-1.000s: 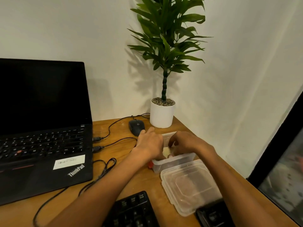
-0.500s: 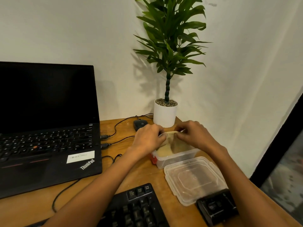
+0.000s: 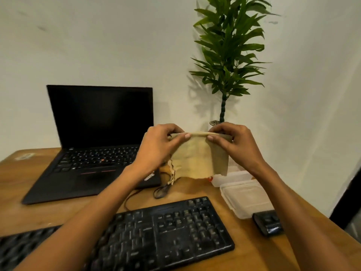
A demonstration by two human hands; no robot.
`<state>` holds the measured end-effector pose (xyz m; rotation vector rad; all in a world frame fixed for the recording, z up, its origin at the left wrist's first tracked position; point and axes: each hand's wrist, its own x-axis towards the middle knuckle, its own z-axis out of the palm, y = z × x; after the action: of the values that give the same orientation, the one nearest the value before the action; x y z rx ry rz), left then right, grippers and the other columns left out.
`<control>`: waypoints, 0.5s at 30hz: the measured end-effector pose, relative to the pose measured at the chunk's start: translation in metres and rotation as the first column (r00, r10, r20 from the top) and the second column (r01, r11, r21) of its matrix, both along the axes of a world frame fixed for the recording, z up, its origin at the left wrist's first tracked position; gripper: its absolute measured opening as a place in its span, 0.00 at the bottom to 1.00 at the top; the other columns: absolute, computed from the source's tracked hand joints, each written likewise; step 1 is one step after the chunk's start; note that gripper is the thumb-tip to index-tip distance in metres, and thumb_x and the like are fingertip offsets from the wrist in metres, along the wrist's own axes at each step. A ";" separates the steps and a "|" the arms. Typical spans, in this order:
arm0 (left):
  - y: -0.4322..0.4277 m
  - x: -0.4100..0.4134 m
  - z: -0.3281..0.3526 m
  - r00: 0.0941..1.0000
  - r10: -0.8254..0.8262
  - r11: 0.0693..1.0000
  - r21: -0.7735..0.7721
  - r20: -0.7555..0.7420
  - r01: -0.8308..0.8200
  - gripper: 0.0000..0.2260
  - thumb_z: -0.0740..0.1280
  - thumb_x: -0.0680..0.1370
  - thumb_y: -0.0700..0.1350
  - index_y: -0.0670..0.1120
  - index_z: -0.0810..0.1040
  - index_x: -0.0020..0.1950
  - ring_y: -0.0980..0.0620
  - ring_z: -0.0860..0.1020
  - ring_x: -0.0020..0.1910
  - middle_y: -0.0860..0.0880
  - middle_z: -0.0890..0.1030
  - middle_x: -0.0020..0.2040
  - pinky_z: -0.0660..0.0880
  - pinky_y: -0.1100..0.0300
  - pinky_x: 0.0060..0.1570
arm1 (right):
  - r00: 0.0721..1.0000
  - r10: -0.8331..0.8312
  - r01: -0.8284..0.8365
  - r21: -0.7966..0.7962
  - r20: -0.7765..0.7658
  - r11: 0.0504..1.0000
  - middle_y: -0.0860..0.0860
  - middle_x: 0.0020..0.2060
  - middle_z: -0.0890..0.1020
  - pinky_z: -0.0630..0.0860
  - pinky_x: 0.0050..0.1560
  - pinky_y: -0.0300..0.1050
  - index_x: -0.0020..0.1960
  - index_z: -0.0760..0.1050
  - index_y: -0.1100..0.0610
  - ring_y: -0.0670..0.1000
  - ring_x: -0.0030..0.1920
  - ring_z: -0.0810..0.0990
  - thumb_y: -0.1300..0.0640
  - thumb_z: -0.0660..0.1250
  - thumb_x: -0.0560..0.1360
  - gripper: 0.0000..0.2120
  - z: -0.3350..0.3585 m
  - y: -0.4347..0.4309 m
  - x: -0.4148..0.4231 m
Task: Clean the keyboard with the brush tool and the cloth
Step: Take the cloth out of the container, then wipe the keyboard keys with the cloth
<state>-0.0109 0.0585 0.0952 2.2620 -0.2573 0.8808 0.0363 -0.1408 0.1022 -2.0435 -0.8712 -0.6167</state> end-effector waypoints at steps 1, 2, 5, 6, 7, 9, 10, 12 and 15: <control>0.008 -0.014 0.003 1.000 0.009 1.000 0.000 -0.027 -0.009 0.13 0.69 0.71 0.57 0.48 0.83 0.44 0.57 0.78 0.37 0.52 0.82 0.38 0.76 0.59 0.36 | 0.999 0.033 -0.033 0.024 -0.021 0.999 0.39 0.39 0.78 0.70 0.40 0.26 0.47 0.81 0.56 0.33 0.43 0.75 0.57 0.71 0.71 0.06 -0.001 0.006 -0.008; 0.018 -0.032 0.006 0.998 0.024 1.000 0.000 -0.056 -0.024 0.14 0.69 0.70 0.57 0.48 0.83 0.44 0.57 0.78 0.36 0.52 0.82 0.37 0.76 0.60 0.35 | 0.996 0.075 -0.073 0.047 -0.042 0.996 0.40 0.38 0.78 0.71 0.39 0.27 0.46 0.81 0.56 0.34 0.42 0.76 0.57 0.71 0.70 0.05 -0.002 0.014 -0.019; 0.045 -0.080 0.008 0.992 0.041 0.998 -0.037 -0.121 -0.046 0.16 0.69 0.66 0.60 0.48 0.83 0.41 0.53 0.78 0.32 0.51 0.82 0.34 0.75 0.60 0.31 | 0.964 0.227 -0.209 0.137 -0.137 0.968 0.43 0.37 0.81 0.75 0.39 0.32 0.42 0.81 0.54 0.38 0.40 0.79 0.58 0.73 0.67 0.04 -0.005 0.034 -0.051; 0.055 -0.098 0.007 0.989 0.045 0.997 -0.055 -0.142 -0.053 0.17 0.68 0.65 0.61 0.48 0.83 0.41 0.53 0.78 0.31 0.50 0.82 0.33 0.74 0.61 0.30 | 0.946 0.269 -0.240 0.166 -0.181 0.956 0.44 0.38 0.82 0.76 0.40 0.35 0.42 0.81 0.54 0.40 0.40 0.79 0.58 0.74 0.67 0.04 -0.009 0.044 -0.062; 0.063 -0.110 0.006 0.985 0.048 0.996 -0.069 -0.166 -0.060 0.17 0.68 0.64 0.61 0.48 0.83 0.40 0.54 0.77 0.29 0.49 0.81 0.32 0.73 0.63 0.28 | 0.930 0.295 -0.256 0.188 -0.221 0.948 0.46 0.38 0.83 0.77 0.41 0.37 0.41 0.81 0.54 0.41 0.40 0.80 0.57 0.74 0.66 0.05 -0.012 0.052 -0.069; 0.074 -0.124 0.001 0.967 0.076 0.989 -0.102 -0.244 -0.103 0.14 0.70 0.65 0.58 0.48 0.83 0.39 0.59 0.75 0.27 0.50 0.80 0.30 0.70 0.69 0.25 | 0.905 0.323 -0.274 0.198 -0.278 0.941 0.48 0.39 0.84 0.77 0.41 0.40 0.40 0.81 0.54 0.44 0.41 0.81 0.56 0.74 0.65 0.05 -0.019 0.065 -0.077; 0.082 -0.132 -0.004 0.953 0.091 0.983 -0.127 -0.289 -0.133 0.13 0.71 0.66 0.56 0.47 0.83 0.38 0.61 0.74 0.25 0.52 0.79 0.27 0.68 0.71 0.23 | 0.890 0.332 -0.285 0.188 -0.311 0.940 0.47 0.38 0.83 0.77 0.40 0.38 0.39 0.81 0.53 0.43 0.40 0.81 0.55 0.75 0.64 0.05 -0.024 0.076 -0.082; 0.099 -0.140 -0.018 0.915 0.094 0.967 -0.182 -0.393 -0.178 0.11 0.72 0.68 0.53 0.45 0.82 0.38 0.62 0.72 0.22 0.54 0.75 0.23 0.67 0.72 0.21 | 0.859 0.336 -0.301 0.149 -0.386 0.942 0.46 0.37 0.82 0.77 0.39 0.35 0.38 0.80 0.53 0.39 0.37 0.80 0.57 0.75 0.66 0.04 -0.037 0.094 -0.088; 0.122 -0.140 -0.049 0.845 0.150 0.965 -0.110 -0.514 -0.238 0.12 0.72 0.69 0.55 0.47 0.82 0.38 0.57 0.73 0.26 0.49 0.76 0.27 0.72 0.66 0.26 | 0.814 0.292 -0.302 0.063 -0.503 0.951 0.48 0.35 0.82 0.76 0.36 0.36 0.41 0.81 0.58 0.41 0.34 0.79 0.57 0.74 0.67 0.06 -0.066 0.118 -0.093</control>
<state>-0.1513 0.1808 0.0458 2.2869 0.2827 0.3587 -0.0564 -0.0227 0.0363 -1.8938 -0.8467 0.1119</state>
